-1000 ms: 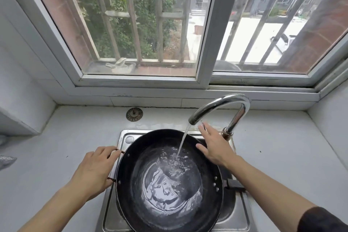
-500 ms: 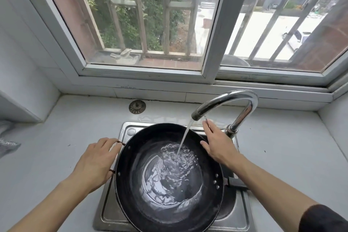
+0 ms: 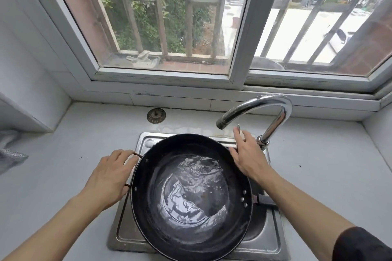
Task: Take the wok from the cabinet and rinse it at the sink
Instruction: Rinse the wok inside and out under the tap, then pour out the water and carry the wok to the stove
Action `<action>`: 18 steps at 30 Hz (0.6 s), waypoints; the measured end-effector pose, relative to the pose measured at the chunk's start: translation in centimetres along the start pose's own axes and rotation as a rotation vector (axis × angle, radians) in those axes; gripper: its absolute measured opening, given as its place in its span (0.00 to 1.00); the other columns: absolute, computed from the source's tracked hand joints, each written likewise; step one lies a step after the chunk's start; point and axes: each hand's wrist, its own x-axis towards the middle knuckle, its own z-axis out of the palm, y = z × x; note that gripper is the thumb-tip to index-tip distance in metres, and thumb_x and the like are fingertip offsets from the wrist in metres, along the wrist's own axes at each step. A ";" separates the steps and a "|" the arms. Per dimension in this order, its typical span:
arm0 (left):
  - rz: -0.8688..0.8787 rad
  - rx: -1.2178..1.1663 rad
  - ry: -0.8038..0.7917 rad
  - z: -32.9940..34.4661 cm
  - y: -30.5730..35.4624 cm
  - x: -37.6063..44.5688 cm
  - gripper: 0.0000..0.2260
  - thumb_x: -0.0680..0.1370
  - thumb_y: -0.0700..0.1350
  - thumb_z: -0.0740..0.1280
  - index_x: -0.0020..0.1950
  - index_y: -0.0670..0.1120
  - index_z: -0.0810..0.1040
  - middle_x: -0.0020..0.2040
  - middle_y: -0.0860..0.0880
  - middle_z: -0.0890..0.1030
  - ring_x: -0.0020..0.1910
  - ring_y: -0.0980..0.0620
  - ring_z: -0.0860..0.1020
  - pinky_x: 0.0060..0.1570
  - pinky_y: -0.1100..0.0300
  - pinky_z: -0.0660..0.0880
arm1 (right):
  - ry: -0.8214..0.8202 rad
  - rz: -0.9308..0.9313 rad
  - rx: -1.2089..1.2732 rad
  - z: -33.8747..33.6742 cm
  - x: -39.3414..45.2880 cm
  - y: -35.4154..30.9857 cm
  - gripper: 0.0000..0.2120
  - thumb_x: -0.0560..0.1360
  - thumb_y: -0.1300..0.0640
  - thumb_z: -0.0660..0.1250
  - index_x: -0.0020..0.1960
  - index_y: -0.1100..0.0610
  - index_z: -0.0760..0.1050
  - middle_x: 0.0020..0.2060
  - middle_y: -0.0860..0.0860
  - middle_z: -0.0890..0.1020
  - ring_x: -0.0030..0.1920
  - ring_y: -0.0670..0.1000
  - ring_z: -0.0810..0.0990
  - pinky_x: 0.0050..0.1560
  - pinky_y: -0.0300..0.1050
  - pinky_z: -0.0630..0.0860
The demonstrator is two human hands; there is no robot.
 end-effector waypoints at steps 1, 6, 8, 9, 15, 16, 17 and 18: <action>-0.001 -0.003 0.000 0.0 0.0 0.0 0.38 0.54 0.47 0.80 0.63 0.50 0.74 0.62 0.51 0.76 0.58 0.45 0.75 0.47 0.52 0.77 | -0.004 -0.008 -0.003 0.0 -0.3 0.2 0.32 0.79 0.50 0.62 0.77 0.56 0.53 0.65 0.57 0.68 0.61 0.59 0.71 0.61 0.51 0.72; 0.017 -0.020 0.038 0.2 0.1 -0.1 0.37 0.54 0.45 0.80 0.62 0.50 0.73 0.61 0.51 0.76 0.58 0.45 0.74 0.46 0.51 0.77 | -0.034 -0.019 -0.018 -0.1 -1.6 0.9 0.34 0.79 0.48 0.63 0.78 0.55 0.51 0.74 0.57 0.60 0.71 0.58 0.65 0.67 0.50 0.68; 0.024 -0.025 0.053 0.3 0.0 -0.2 0.37 0.53 0.45 0.81 0.60 0.50 0.74 0.60 0.50 0.77 0.57 0.44 0.74 0.44 0.50 0.77 | -0.037 -0.008 -0.010 -0.2 -1.9 0.8 0.33 0.79 0.48 0.62 0.78 0.55 0.52 0.75 0.57 0.59 0.72 0.58 0.64 0.68 0.49 0.67; 0.022 -0.020 0.054 0.3 0.0 -0.2 0.37 0.52 0.46 0.81 0.60 0.49 0.75 0.60 0.50 0.78 0.57 0.44 0.74 0.43 0.50 0.77 | -0.036 -0.003 -0.001 -0.3 -2.0 0.8 0.32 0.79 0.48 0.62 0.78 0.54 0.53 0.75 0.57 0.59 0.73 0.57 0.63 0.69 0.49 0.66; 0.040 0.012 0.067 0.2 -0.3 -0.4 0.37 0.52 0.50 0.83 0.58 0.48 0.77 0.59 0.48 0.79 0.55 0.43 0.77 0.41 0.50 0.78 | -0.029 -0.006 0.010 -1.6 -3.6 0.6 0.31 0.79 0.48 0.62 0.78 0.55 0.54 0.76 0.53 0.59 0.75 0.53 0.59 0.71 0.48 0.62; 0.047 0.014 0.072 0.2 -0.3 -0.5 0.36 0.52 0.50 0.83 0.58 0.48 0.77 0.58 0.48 0.79 0.55 0.43 0.77 0.42 0.50 0.78 | -0.025 -0.008 0.007 -1.8 -4.0 0.5 0.31 0.79 0.48 0.62 0.77 0.55 0.55 0.76 0.53 0.60 0.74 0.53 0.60 0.71 0.48 0.63; 0.053 0.015 0.075 0.1 -0.3 -0.5 0.36 0.52 0.50 0.83 0.58 0.48 0.77 0.58 0.48 0.79 0.55 0.43 0.76 0.42 0.50 0.78 | -0.023 -0.012 0.001 -2.0 -4.5 0.5 0.31 0.79 0.48 0.62 0.77 0.55 0.55 0.75 0.52 0.61 0.74 0.52 0.60 0.71 0.48 0.63; 0.059 0.017 0.077 0.0 -0.4 -0.6 0.36 0.52 0.51 0.83 0.57 0.48 0.77 0.58 0.48 0.79 0.55 0.43 0.76 0.42 0.50 0.78 | -0.023 -0.015 -0.008 -2.1 -4.9 0.4 0.31 0.79 0.48 0.62 0.77 0.55 0.55 0.75 0.52 0.61 0.74 0.52 0.61 0.72 0.47 0.62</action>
